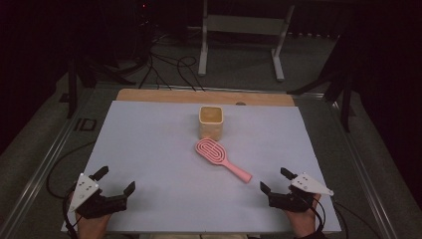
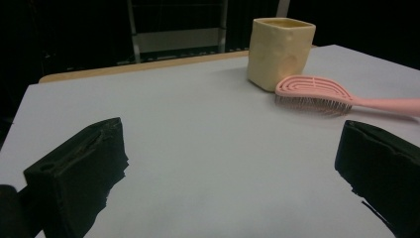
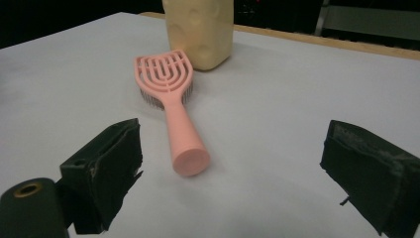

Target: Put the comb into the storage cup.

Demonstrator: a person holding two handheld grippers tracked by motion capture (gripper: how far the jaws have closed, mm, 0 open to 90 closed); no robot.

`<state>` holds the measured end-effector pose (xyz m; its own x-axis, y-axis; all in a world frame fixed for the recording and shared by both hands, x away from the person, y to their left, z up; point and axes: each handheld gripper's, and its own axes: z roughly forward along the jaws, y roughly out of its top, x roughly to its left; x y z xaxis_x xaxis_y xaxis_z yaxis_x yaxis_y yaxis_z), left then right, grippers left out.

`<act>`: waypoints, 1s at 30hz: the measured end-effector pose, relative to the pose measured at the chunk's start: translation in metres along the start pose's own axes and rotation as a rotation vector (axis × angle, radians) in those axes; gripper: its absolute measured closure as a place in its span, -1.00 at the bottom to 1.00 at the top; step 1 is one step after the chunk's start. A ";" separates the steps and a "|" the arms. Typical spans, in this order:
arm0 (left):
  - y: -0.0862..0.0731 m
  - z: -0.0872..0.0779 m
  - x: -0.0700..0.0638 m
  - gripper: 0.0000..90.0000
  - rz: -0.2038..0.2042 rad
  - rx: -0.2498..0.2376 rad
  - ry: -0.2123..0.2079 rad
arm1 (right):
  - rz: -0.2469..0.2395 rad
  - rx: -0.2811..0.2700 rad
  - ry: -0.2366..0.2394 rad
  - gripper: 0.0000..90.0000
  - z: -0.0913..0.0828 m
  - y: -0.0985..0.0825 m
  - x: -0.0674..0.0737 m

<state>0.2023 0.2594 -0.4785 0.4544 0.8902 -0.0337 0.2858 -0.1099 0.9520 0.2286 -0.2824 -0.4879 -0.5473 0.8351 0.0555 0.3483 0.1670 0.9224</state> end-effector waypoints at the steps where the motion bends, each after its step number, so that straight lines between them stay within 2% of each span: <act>1: 0.000 0.001 0.000 -1.00 0.002 0.002 0.001 | 0.001 0.002 0.001 -0.81 0.000 0.000 0.000; 8: -0.002 0.003 -0.002 -1.00 0.027 0.008 0.026 | 0.007 0.003 0.010 -0.81 0.004 0.000 0.000; 21: -0.006 0.008 0.002 -1.00 -0.001 0.002 0.041 | 0.018 -0.006 0.021 -0.81 0.008 0.006 0.003; 30: -0.007 0.010 0.001 -1.00 -0.001 0.013 0.049 | 0.020 -0.007 0.030 -0.81 0.009 0.013 0.006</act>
<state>0.2088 0.2570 -0.4881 0.4128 0.9106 -0.0191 0.2973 -0.1149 0.9478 0.2361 -0.2707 -0.4793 -0.5629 0.8222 0.0850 0.3540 0.1469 0.9236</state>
